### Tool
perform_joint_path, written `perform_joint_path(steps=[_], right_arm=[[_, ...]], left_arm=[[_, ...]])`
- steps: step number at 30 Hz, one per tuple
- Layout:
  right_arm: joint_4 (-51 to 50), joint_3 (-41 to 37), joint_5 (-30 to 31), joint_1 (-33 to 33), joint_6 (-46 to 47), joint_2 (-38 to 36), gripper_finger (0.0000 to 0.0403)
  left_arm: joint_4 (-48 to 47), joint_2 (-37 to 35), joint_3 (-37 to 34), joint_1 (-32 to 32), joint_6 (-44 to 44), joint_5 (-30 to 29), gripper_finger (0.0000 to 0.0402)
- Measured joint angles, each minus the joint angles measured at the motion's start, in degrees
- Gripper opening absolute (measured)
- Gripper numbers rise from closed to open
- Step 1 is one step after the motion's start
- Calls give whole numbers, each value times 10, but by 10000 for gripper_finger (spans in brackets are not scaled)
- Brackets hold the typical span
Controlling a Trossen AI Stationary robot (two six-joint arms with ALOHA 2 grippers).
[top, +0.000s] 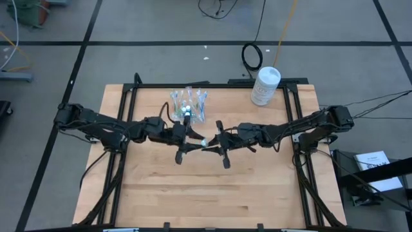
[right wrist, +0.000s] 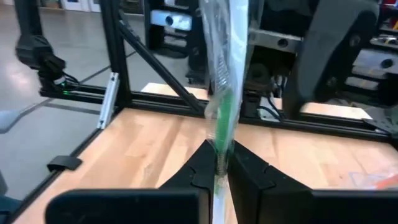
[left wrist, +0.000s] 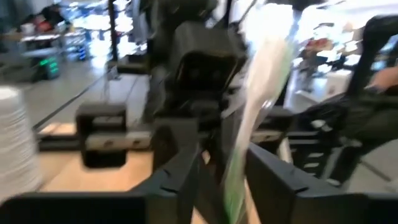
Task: Pick & Place toothbrushing station
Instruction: Put the green toothbrush into the transparent organizer
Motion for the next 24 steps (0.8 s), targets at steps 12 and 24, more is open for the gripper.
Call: perform_joint_path(steps=[12,24], right_arm=[[-27,0,67,-1,-9,-1,20],[7,1,77,-1,-9,-5,21]], left_arm=[[-49,0,0,-14,-2,-17,213],[-17,34,0,-10,-1,-68,197]])
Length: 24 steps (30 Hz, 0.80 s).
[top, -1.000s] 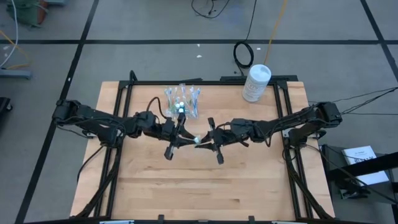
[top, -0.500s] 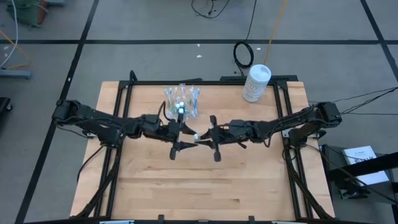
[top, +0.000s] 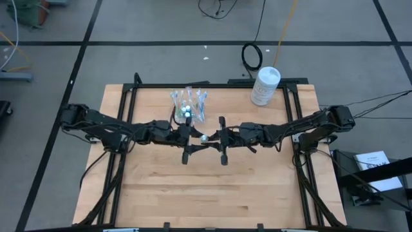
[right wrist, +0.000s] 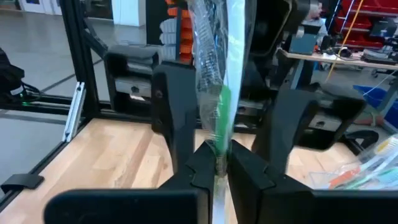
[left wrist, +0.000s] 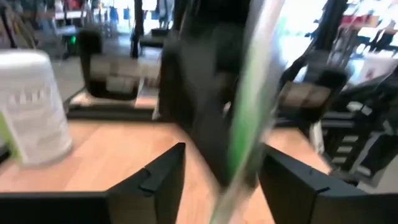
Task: Pick & Place toothbrushing station
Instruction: Put the green toothbrush into the transparent organizer
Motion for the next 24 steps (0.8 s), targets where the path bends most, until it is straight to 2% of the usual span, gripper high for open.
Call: perform_joint_path(steps=[7,10,13,18,24], right_arm=[[-5,0,4,0,4,0,21],[-9,0,5,0,7,-1,23],[-10,0,4,0,8,-1,25],[-12,0,0,0,4,-1,23],[-20,0,-1,0,3,2,29]], left_arm=[[2,7,-1,0,-3,-11,113],[2,7,-1,-1,-4,-23,99],[2,7,-1,-1,-7,-24,109],[5,7,-1,-2,-18,-24,159],[32,7,0,-9,11,-30,192]])
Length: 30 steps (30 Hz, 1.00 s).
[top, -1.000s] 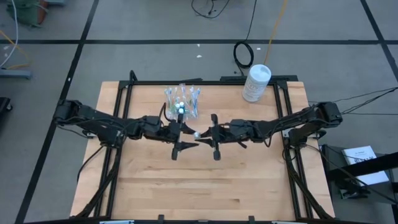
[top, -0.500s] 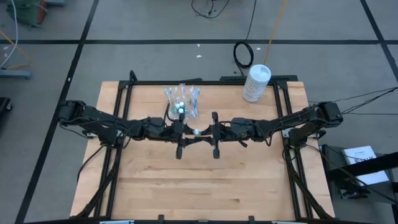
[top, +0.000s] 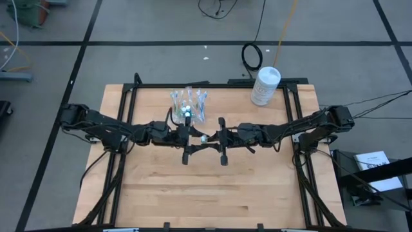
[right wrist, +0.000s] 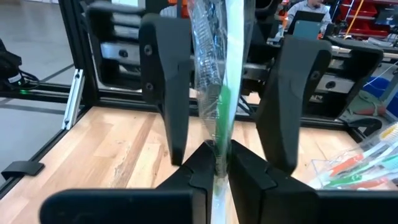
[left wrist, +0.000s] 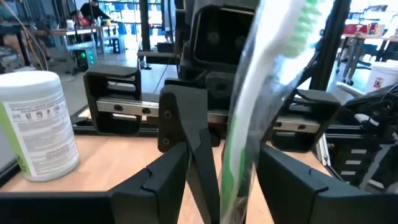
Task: Pick & Place toothbrushing station
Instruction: Put the green toothbrush into the transparent organizer
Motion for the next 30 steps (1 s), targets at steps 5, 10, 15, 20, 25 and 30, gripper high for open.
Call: perform_joint_path(steps=[5,10,15,20,25,30], right_arm=[[0,0,0,0,0,0,26],[-1,0,0,0,1,0,24],[-2,0,6,0,2,-1,34],[-13,-1,20,0,11,-1,50],[-41,0,70,-1,57,-1,73],[-46,0,75,-3,62,-1,98]], left_arm=[[5,0,0,-3,17,-1,185],[4,0,0,-3,18,-2,137],[3,-1,0,-3,18,-8,67],[-3,-1,0,-3,20,1,17],[-20,-1,0,-1,14,-7,17],[-38,-2,0,10,-21,-15,29]])
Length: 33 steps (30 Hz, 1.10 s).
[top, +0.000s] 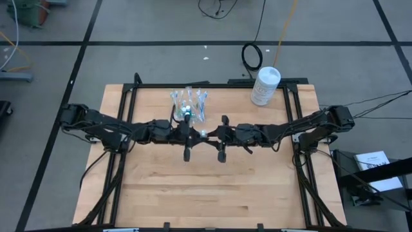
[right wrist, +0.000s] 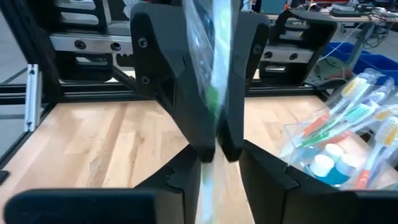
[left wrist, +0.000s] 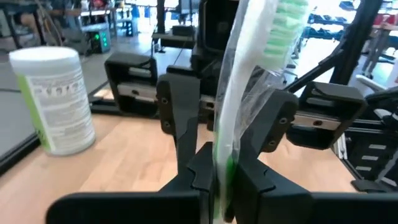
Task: Pick & Place toothbrushing station
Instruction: Put the green toothbrush into the transparent organizer
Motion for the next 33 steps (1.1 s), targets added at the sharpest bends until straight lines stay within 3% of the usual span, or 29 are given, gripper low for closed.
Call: perform_joint_path(steps=[4,8,12,18,24,28,33], right_arm=[[-3,0,1,0,-3,0,118],[-23,0,0,0,-3,-2,137],[-52,0,2,0,-8,-4,150],[-81,0,2,-1,-19,-10,155],[-80,0,1,-1,-19,-13,152],[-83,0,1,-1,-19,-12,152],[-84,0,1,-1,-19,-12,152]], left_arm=[[-24,-8,0,10,-8,7,11],[-79,-40,0,20,-9,-1,23],[-153,-101,0,35,5,-20,40],[-260,-190,0,78,13,-30,11],[-327,-274,0,141,43,-29,34],[-355,-311,-1,197,79,42,12],[-348,-319,-34,270,101,155,27]])
